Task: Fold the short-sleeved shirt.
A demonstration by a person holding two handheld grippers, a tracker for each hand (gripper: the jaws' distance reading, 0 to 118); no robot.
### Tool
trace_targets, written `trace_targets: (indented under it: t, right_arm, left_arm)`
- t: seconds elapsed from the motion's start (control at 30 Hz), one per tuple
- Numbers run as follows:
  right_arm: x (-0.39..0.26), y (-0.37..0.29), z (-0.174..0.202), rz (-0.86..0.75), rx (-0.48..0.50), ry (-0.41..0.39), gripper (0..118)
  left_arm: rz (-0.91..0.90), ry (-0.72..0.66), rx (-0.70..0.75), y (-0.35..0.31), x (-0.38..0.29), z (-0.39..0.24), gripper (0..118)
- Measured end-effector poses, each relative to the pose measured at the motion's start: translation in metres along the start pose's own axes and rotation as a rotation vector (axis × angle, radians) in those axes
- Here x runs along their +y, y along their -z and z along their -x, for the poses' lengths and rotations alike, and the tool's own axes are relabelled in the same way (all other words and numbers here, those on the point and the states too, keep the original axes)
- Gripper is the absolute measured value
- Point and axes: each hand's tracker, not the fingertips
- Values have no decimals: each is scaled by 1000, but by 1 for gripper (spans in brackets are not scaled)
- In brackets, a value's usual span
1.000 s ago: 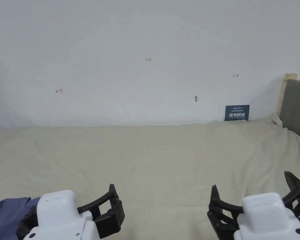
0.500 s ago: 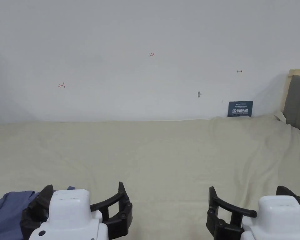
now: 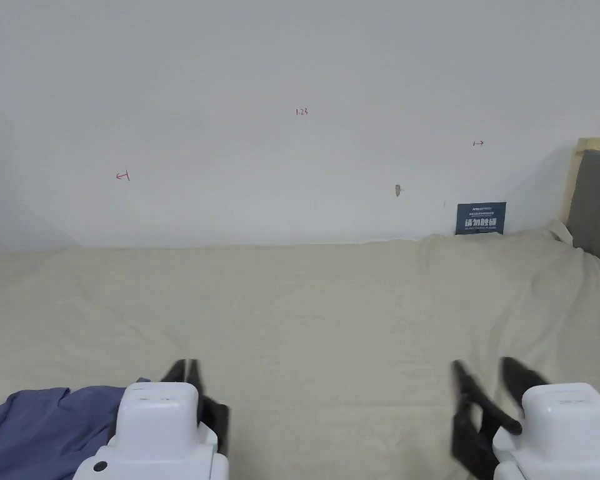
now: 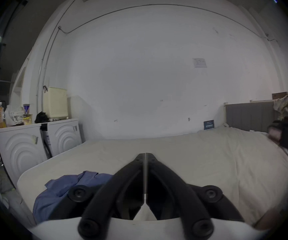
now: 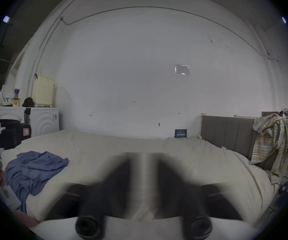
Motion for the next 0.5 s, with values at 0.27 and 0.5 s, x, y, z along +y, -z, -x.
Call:
trace_targets:
  t: [0.27,0.5]
  right_arm:
    - [-3,12,-13,59,-66,43,0]
    - [-4,24,5,91,-36,3,0]
  left_arm:
    - [63,-71,17,9,-5,16,0]
    - [63,-87,11,2,-4,35,0]
